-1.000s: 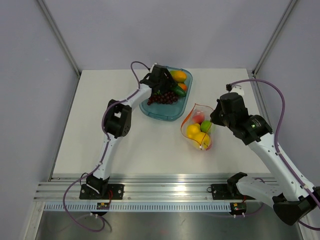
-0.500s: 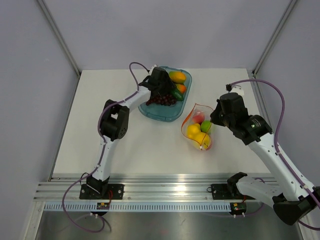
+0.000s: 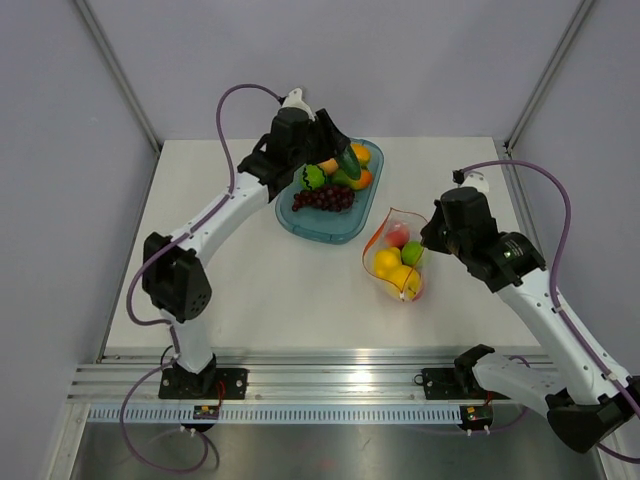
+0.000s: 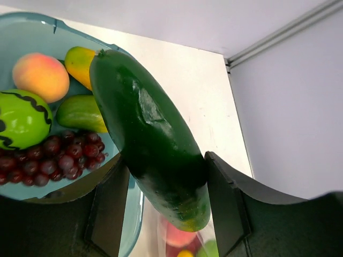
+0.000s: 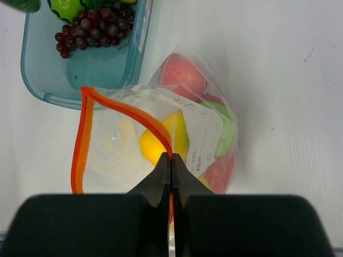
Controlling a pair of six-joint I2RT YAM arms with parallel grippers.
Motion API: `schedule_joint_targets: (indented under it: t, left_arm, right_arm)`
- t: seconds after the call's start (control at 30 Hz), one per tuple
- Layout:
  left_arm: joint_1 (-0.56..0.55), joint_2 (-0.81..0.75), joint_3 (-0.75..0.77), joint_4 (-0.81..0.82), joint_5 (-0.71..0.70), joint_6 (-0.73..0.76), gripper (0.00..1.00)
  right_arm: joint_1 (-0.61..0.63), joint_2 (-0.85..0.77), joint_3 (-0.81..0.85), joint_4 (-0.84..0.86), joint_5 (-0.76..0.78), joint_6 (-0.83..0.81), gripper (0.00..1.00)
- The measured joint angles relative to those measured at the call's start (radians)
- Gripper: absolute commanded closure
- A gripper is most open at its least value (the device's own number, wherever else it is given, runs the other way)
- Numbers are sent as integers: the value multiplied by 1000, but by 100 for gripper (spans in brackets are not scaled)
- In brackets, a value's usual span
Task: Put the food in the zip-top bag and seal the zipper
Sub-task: Place the fake vegetable in the zipper food storage bag.
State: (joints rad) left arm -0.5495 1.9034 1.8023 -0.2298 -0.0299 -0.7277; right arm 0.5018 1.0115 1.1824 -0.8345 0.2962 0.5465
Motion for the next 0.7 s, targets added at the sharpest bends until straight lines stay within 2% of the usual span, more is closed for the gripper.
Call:
schedule_joint_targets:
  t: [0.1,0.37,0.6,0.7]
  left_arm:
    - [-10,-140,-109,17,17,55,100]
    - [-76,-459,-396,33,101,166,100]
    - [-241,-607,-557,60,109,232,100]
    - [-297,-620,-594,80,106,244,100]
  right_arm:
    - [0,8,0,5,-3,0,100]
    - [0,69,0,54,-30,14,100]
    - [0,86,0,80,-55,35,100]
    - [0,86,0,89,-67,44,100]
